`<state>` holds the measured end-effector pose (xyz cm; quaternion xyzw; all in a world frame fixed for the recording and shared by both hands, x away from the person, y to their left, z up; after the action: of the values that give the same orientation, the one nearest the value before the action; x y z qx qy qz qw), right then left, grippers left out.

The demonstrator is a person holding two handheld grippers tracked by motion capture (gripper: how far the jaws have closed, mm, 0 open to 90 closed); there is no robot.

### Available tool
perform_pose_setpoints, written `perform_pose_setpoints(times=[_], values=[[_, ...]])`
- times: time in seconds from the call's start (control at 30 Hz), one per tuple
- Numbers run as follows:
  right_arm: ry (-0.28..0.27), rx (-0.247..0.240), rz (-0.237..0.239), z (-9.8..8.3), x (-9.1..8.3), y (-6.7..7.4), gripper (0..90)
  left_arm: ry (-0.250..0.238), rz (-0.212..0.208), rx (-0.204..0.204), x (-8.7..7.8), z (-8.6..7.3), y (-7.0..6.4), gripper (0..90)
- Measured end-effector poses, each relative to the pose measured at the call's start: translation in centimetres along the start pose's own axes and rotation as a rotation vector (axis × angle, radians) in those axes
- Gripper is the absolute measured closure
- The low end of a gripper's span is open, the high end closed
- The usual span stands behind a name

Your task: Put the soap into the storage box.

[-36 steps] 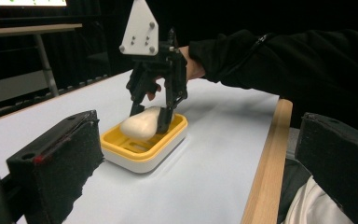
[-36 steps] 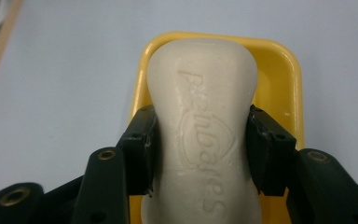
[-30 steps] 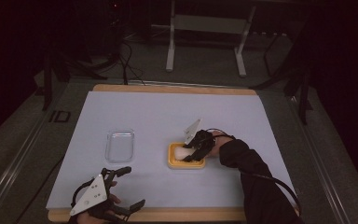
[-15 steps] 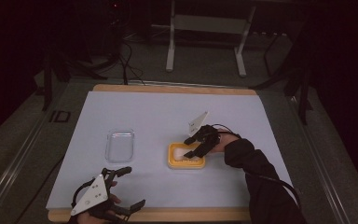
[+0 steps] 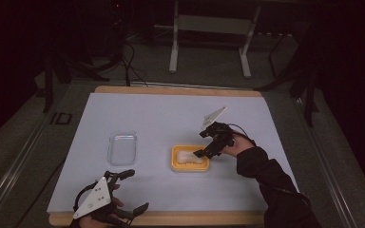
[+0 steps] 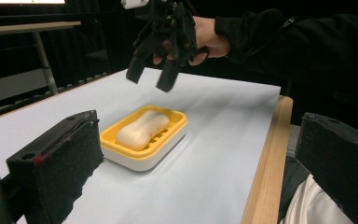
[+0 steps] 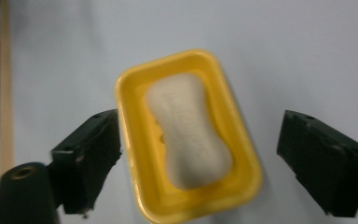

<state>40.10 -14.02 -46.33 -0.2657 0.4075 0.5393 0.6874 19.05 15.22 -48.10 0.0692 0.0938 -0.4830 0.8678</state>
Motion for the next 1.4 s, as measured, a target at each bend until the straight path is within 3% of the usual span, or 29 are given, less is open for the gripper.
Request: perform_pose_setpoints(times=[0.03, 0.17, 0.3, 0.47, 0.53, 0.57, 0.6, 0.9, 1.13, 1.3, 1.4], values=[[-0.013, 0.028, -0.007, -0.4, -0.5, -0.1, 13.6, 0.000, -0.001, 0.000, 0.0, 0.0, 0.0, 0.7], [-0.033, 0.050, -0.087, -1.2, -1.5, 0.0, 14.0, 0.001, -0.001, 0.000, 0.0, 0.0, 0.0, 0.7], [-0.048, 0.094, -0.118, -2.1, -2.1, 0.1, 14.0, 0.000, 0.000, 0.000, 0.0, 0.0, 0.0, 0.8], [-0.078, 0.165, -0.241, -3.7, -2.7, -0.1, 13.9, 0.004, 0.001, -0.001, 0.0, 0.0, 0.0, 0.7], [-0.092, 0.207, -0.261, -4.5, -2.9, -0.2, 13.9, 0.006, 0.002, 0.000, 0.0, 0.0, 0.0, 0.7], [-0.092, 0.207, -0.261, -4.5, -2.9, -0.2, 13.9, 0.006, 0.002, 0.000, 0.0, 0.0, 0.0, 0.8], [-0.090, 0.245, -0.278, -5.3, -2.9, -0.3, 13.9, 0.005, 0.002, 0.000, 0.0, 0.0, 0.0, 0.7], [-0.091, 0.379, -0.329, -8.2, -3.1, 0.4, 13.8, 0.005, 0.002, -0.001, 0.0, -0.1, 0.0, 0.7], [-0.100, 0.410, -0.371, -9.9, -3.5, 1.3, 13.9, 0.008, 0.004, -0.001, 0.0, -0.1, 0.0, 0.8], [-0.105, 0.432, -0.356, -10.9, -3.6, 2.1, 13.8, 0.011, 0.003, 0.001, 0.1, -0.1, 0.0, 0.7], [-0.104, 0.434, -0.370, -11.4, -3.6, 2.6, 13.8, 0.013, 0.004, 0.003, 0.1, -0.1, -0.1, 0.8]])
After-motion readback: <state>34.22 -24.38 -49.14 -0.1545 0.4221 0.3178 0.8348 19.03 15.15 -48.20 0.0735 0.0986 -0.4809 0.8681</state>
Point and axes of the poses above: each handheld gripper's, and its own axes: x roughly forward along the jaws, z roughly out of its top, y roughly to its left, the point moved 3 cm from there along x, roughly forward along the jaws, and after that the axes turned 4 degrees about y, right-handed, at the moved point
